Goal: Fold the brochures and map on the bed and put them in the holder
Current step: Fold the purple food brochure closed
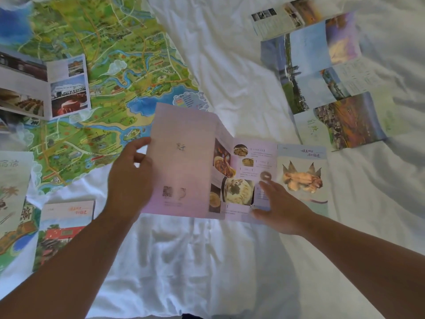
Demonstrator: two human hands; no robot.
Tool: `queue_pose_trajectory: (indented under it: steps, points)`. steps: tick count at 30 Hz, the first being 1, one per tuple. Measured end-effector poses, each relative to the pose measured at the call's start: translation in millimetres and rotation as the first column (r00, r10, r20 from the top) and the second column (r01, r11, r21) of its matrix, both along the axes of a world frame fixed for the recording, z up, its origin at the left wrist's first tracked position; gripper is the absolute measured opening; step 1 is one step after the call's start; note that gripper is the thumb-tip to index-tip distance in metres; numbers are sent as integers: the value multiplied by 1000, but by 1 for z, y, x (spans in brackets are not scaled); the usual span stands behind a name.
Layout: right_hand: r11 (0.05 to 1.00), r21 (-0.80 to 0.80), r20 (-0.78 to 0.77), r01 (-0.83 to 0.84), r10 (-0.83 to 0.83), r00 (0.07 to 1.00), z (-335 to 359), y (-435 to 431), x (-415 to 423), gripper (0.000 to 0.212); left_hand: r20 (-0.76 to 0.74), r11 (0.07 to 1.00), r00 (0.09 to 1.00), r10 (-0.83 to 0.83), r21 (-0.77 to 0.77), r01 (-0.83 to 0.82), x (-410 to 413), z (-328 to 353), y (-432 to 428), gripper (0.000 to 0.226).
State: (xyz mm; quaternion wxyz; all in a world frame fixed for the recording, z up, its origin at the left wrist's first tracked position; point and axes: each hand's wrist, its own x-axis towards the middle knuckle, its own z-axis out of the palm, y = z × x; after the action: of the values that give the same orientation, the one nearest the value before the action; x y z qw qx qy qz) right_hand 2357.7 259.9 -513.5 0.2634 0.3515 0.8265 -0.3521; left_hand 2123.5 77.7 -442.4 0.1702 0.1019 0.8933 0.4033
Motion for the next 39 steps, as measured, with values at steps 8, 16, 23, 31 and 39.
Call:
queue_pose_trajectory:
  steps: [8, 16, 23, 31, 39]
  points:
    - [985, 27, -135, 171, -166, 977, 6, 13, 10, 56, 79, 969, 971, -227, -78, 233, 60, -25, 39, 42]
    - [972, 58, -168, 226, -214, 962, 11, 32, 34, 42, 55, 880, 905, -421, -219, 422, 100, -57, 74, 46]
    - [962, 92, -205, 259, -236, 950, 10, 40, 56, 43, -79, 579, 629, -774, -491, 651, 125, -80, 80, 61]
    - [922, 119, -100, 370, -359, 928, -1, 62, 79, 51, 196, 342, 524, -829, -563, 752, 168, -111, 95, 88]
    - [907, -2, -97, 422, -420, 902, -9, 66, 80, 49, 212, 313, 557, -803, -646, 697, 191, -125, 108, 113]
